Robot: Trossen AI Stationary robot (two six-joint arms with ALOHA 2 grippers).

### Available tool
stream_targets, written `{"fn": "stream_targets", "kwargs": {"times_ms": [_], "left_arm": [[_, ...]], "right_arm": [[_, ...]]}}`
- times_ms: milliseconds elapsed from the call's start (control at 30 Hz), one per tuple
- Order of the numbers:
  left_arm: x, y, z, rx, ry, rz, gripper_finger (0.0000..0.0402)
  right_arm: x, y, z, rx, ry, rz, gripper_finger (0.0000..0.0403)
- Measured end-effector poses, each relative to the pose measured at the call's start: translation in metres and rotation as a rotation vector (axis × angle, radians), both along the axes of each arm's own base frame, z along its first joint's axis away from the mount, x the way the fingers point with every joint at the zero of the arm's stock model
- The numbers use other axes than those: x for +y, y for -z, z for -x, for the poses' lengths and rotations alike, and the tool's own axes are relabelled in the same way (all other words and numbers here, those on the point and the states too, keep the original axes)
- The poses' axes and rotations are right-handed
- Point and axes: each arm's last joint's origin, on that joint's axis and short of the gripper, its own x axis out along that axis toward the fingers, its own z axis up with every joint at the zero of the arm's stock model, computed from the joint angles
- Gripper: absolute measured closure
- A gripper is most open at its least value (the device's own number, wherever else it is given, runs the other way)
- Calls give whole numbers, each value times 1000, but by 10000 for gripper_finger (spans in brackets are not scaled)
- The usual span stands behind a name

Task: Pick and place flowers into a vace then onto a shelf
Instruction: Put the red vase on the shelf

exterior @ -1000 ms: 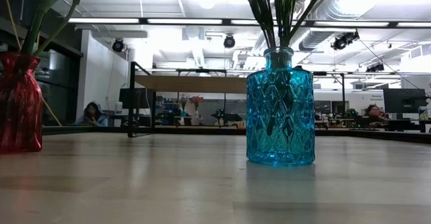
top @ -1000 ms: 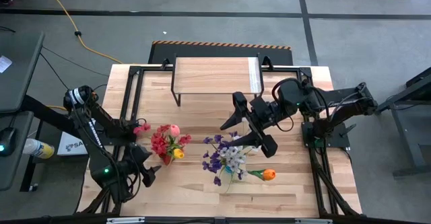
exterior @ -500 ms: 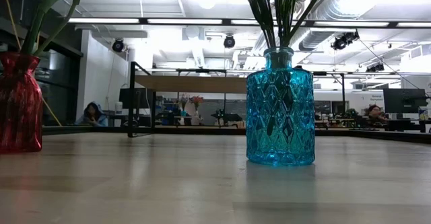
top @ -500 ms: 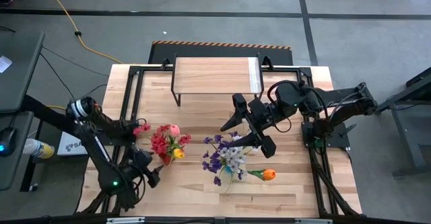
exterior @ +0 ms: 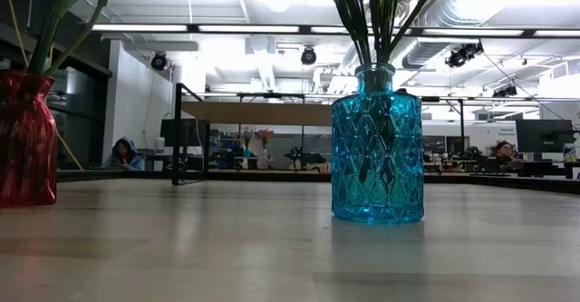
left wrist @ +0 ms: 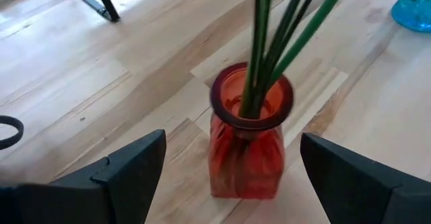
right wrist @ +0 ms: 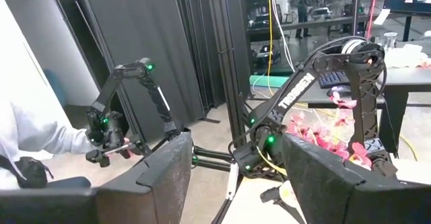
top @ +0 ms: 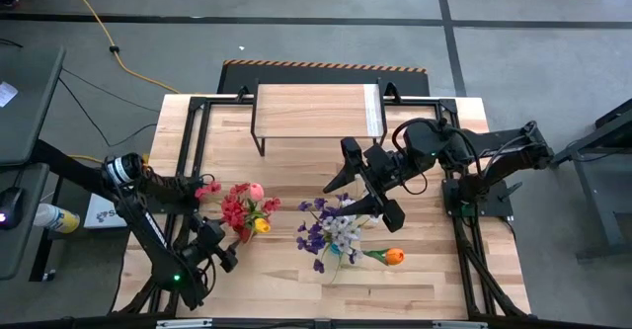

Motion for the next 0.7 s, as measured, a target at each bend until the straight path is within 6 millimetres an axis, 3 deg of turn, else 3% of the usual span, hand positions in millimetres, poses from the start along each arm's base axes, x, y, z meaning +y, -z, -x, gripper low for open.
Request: {"fn": "stream_targets", "kwargs": {"times_ms": [700], "left_arm": [[33,25,-20,-75,-124,-30,25]], "right_arm": [[0,0,0,2,6,-6,186]]}}
